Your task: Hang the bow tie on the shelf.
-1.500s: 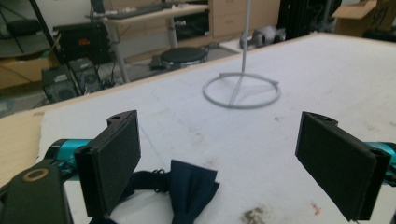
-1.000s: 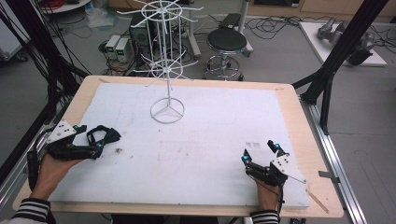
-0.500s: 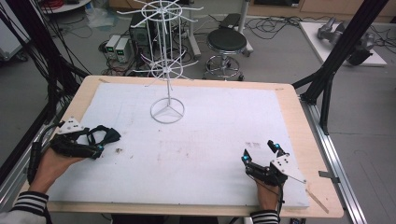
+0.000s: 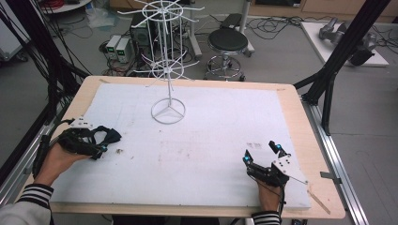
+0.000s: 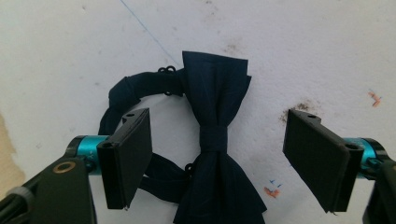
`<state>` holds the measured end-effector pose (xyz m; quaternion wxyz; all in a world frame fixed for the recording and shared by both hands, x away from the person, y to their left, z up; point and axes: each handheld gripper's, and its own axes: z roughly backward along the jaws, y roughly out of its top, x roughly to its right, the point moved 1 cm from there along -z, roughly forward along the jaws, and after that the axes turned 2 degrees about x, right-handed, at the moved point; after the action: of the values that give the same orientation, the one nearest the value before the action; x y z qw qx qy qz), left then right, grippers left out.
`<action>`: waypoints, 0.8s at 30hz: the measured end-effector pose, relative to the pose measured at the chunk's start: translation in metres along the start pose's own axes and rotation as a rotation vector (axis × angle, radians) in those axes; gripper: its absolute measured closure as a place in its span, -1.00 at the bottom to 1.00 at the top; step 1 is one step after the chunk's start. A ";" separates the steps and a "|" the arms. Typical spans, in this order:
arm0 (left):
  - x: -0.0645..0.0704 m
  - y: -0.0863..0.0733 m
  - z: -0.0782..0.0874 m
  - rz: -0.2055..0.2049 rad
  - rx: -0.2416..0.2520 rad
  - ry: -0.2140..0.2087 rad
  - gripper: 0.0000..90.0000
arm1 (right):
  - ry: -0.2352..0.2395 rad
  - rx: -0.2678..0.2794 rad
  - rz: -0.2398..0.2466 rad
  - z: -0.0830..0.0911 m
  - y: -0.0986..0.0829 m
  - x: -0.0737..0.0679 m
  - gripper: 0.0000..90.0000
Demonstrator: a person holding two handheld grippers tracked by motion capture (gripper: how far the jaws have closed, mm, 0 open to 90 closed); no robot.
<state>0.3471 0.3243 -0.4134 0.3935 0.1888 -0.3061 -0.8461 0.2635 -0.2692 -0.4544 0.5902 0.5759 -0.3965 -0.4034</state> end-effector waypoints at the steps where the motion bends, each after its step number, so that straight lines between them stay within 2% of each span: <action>1: 0.000 0.000 -0.001 0.002 -0.012 -0.001 -0.44 | 0.000 0.000 -0.001 0.000 0.000 0.000 -0.88; 7: -0.002 0.001 -0.006 -0.001 -0.068 -0.005 -0.32 | 0.000 0.000 -0.001 0.000 0.000 0.000 -0.88; 11: -0.004 0.002 -0.008 0.002 -0.080 -0.001 -0.13 | -0.001 -0.002 -0.004 0.000 0.000 0.000 -0.88; 24: -0.003 0.009 -0.018 -0.001 -0.162 -0.002 0.11 | 0.000 -0.003 -0.012 0.000 0.000 0.000 -0.88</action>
<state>0.3644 0.3158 -0.4203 0.4069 0.1558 -0.2369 -0.8684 0.2631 -0.2693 -0.4544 0.5887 0.5774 -0.3924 -0.4075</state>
